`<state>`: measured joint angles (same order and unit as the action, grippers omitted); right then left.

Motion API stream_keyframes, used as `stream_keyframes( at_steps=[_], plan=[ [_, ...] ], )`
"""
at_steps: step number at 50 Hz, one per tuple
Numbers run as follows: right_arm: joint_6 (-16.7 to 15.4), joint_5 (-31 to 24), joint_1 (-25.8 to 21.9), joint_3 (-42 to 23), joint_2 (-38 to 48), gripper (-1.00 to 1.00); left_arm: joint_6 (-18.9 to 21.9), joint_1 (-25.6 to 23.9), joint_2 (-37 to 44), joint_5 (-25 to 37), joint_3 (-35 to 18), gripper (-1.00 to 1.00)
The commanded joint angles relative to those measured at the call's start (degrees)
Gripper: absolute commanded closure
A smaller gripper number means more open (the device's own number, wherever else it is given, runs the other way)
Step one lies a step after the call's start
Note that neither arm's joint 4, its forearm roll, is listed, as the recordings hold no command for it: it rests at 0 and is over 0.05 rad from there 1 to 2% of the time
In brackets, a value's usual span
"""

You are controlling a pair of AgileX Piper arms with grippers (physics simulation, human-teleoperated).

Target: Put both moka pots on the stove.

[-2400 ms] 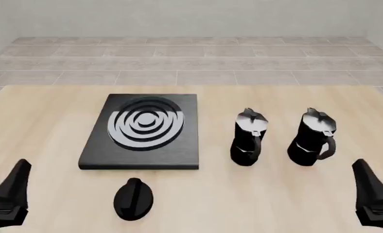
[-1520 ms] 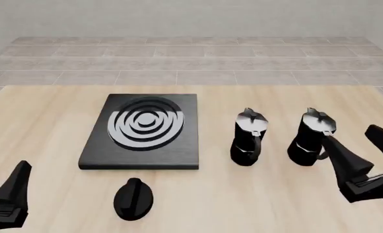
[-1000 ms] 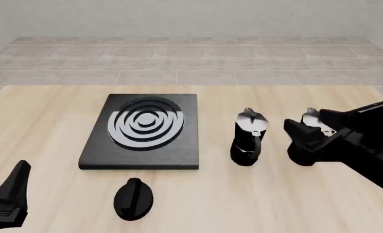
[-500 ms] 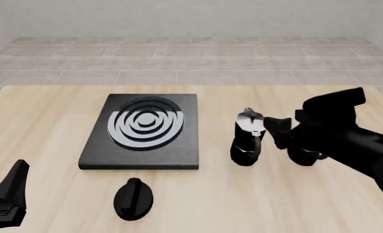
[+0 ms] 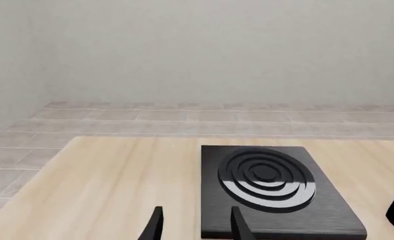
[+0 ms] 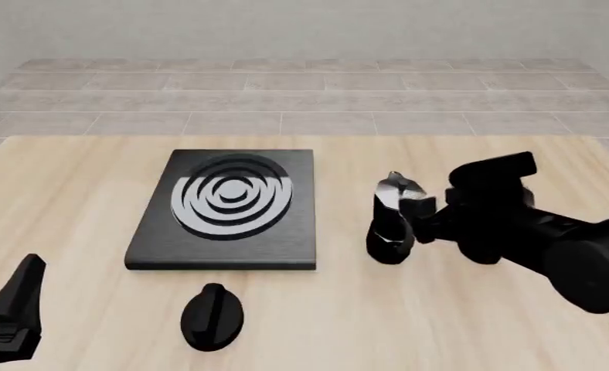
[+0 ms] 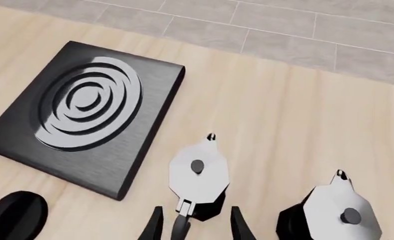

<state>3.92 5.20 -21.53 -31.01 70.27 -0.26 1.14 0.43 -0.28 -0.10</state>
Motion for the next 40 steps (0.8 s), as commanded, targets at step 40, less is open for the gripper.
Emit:
stream_keyframes(
  at_steps=[40],
  plan=[
    [2.93,6.32,-2.0,1.33,8.71,-1.0,-0.68,0.39,-0.31,0.11,0.08,-1.0]
  ],
)
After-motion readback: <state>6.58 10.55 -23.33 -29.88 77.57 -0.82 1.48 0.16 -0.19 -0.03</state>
